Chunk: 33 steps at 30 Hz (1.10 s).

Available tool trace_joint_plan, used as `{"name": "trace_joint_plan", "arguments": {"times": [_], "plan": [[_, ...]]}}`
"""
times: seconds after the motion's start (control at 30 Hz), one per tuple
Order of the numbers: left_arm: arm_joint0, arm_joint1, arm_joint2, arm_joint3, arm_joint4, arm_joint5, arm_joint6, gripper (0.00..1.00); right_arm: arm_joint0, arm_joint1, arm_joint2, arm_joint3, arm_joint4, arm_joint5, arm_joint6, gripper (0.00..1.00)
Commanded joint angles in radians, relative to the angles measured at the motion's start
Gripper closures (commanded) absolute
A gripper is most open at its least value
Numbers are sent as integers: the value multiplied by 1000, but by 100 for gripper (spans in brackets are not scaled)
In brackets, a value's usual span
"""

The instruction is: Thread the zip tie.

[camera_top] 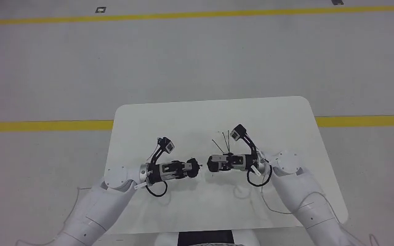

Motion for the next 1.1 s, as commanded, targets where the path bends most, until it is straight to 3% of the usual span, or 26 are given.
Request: {"name": "trace_joint_plan", "arguments": {"times": [0.0,0.1,0.17,0.47,0.53,0.6,0.8,0.83,0.9,1.07], "plan": [[8,2,-22,-29,47,0,23,100,-8,5,23,-6,-4,0,-9,0],[29,5,-55,-80,148,0,80,100,-21,10,49,-11,30,0,-9,0],[57,1,-69,-122,148,0,98,100,-26,13,62,-11,31,0,-9,0],[56,1,-69,-120,158,2,105,100,-26,13,62,-11,31,0,-9,0],[56,2,-67,-135,215,0,144,100,-26,13,62,-11,31,0,-9,0],[62,8,-89,-145,335,0,198,100,-26,13,62,-11,31,0,-9,0],[128,20,-145,-228,526,0,348,100,-34,29,87,-60,-136,37,-102,0],[136,21,-151,-242,537,0,361,100,-36,31,89,-67,-141,42,-103,0],[154,26,-170,-270,641,0,414,100,-35,32,88,-72,-140,44,-96,0],[191,31,-168,-337,703,0,483,100,-35,32,88,-72,-140,44,-96,0]]}}
